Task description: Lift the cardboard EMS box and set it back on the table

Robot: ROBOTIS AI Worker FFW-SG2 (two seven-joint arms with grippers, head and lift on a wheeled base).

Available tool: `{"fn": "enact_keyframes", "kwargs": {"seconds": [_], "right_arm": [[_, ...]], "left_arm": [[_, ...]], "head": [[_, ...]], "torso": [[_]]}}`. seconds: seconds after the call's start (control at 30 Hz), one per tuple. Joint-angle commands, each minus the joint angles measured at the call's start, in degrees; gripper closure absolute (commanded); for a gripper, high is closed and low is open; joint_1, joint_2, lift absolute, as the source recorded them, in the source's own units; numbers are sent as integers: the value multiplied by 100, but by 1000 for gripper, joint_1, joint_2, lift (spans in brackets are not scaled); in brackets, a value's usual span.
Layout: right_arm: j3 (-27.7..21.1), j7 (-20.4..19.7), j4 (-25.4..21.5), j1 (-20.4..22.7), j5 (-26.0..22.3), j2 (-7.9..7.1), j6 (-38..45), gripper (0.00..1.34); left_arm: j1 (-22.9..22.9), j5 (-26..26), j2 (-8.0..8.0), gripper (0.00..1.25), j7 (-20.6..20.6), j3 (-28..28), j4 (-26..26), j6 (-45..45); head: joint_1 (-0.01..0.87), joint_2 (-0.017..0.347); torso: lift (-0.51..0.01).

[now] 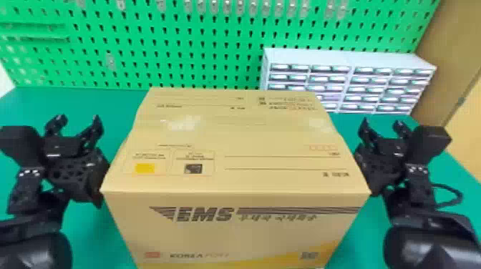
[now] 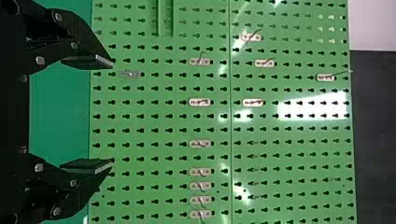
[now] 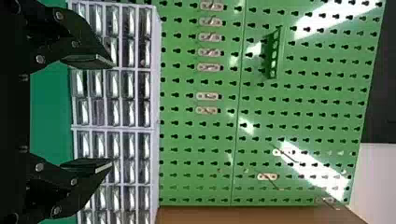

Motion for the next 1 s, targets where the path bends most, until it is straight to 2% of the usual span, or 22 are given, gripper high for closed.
{"fn": "enact_keyframes", "kwargs": {"seconds": [0.0, 0.27, 0.43, 0.67, 0.97], "right_arm": [[23, 0, 2, -55, 176, 186, 0, 510], [339, -9, 19, -134, 300, 248, 17, 512], [348, -9, 28, -134, 317, 301, 17, 510], [480, -9, 28, -134, 247, 248, 35, 510], [611, -9, 19, -126, 212, 239, 61, 510]], "left_arm": [[-16, -176, 0, 493, 118, -234, -64, 6], [-113, -238, 0, 493, 197, -541, -64, 94], [-148, -246, 0, 493, 197, -761, -64, 129], [-148, -220, 0, 492, 197, -972, -73, 156], [-157, -176, 0, 493, 197, -963, -99, 165]], "head": [[678, -14], [678, -14], [678, -14], [678, -14], [678, -14]], "torso": [[-98], [-98], [-98], [-98], [-98]]}}
